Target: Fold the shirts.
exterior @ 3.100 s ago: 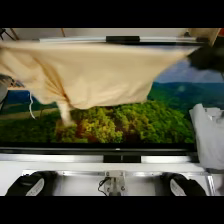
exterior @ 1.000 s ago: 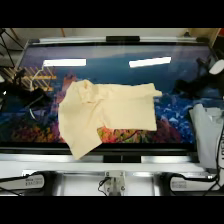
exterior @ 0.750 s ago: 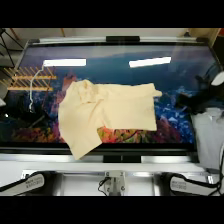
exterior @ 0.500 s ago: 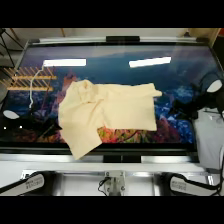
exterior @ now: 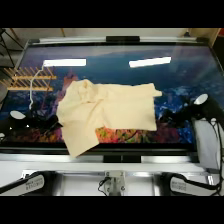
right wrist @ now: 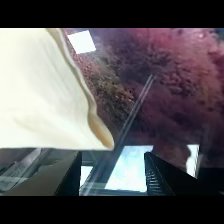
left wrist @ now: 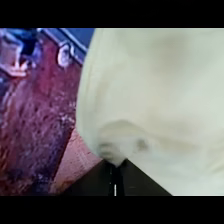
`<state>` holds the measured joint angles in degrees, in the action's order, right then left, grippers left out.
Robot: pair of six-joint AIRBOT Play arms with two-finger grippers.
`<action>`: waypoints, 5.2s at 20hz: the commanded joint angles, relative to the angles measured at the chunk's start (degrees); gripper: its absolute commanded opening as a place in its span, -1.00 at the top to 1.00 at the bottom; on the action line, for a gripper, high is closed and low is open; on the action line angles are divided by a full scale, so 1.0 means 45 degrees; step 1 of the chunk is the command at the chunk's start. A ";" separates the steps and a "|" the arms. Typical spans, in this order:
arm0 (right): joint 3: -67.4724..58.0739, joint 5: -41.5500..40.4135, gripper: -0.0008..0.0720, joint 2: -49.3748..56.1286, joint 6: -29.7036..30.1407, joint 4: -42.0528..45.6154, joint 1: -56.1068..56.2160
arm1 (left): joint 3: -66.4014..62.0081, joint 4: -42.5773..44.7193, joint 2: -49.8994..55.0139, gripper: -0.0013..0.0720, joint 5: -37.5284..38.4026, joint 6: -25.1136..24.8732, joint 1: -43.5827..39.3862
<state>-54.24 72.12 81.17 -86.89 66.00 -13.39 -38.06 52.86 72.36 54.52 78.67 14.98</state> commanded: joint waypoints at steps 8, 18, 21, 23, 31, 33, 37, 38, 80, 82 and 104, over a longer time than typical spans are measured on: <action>0.0073 -0.1826 0.80 0.1326 0.0321 -0.2268 0.2045 | -0.1511 -0.0087 -0.1161 0.87 0.0831 -0.0306 -0.0049; -1.1108 -0.2929 0.80 -0.5736 0.1792 0.2973 0.2035 | -1.7068 0.0053 -0.4702 0.87 0.1404 -0.0714 -0.0053; -1.2711 -0.3041 0.80 -0.7800 0.1064 0.4362 0.2035 | -1.9326 0.0185 -0.5727 0.87 0.1355 -0.0398 -0.0053; -1.2716 -0.1885 0.80 -0.8884 0.0923 0.4478 0.2035 | -1.8850 0.1535 -0.6698 0.87 0.1875 0.0942 -0.0053; -1.2692 0.2239 0.80 -0.8723 0.0743 0.6887 0.2035 | -1.6806 0.2424 -0.7640 0.87 0.3832 0.1773 -0.0053; -1.2604 0.3385 0.80 -0.7524 0.0617 0.7393 0.2035 | -1.5606 0.2701 -0.7257 0.87 0.4770 0.1768 -0.0058; -1.0603 0.3682 0.80 -0.4430 -0.0248 0.7159 0.2035 | -1.2512 0.2725 -0.5561 0.86 0.4813 0.1501 -0.0063; -0.9787 0.3521 0.80 -0.3551 -0.0403 0.6907 0.2040 | -1.1715 0.2603 -0.4877 0.86 0.4799 0.1462 -0.0092; -0.8446 0.1749 0.80 0.5673 -0.0340 0.2812 0.0801 | -0.9544 0.0811 0.6936 0.87 0.4051 -0.0121 -0.1817; -0.8456 0.1739 0.66 0.5751 -0.0355 0.2725 0.0801 | -0.9549 0.0573 0.7189 0.70 0.4357 0.0063 -0.1821; -0.5115 0.4546 -0.37 0.0947 -0.0019 0.3886 -0.1345 | 0.2822 -0.0884 -0.1263 -0.13 0.2594 -0.1831 -0.0044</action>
<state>-78.48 93.08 85.91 -86.94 84.12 -19.27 -30.20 52.49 67.92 71.18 71.50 16.34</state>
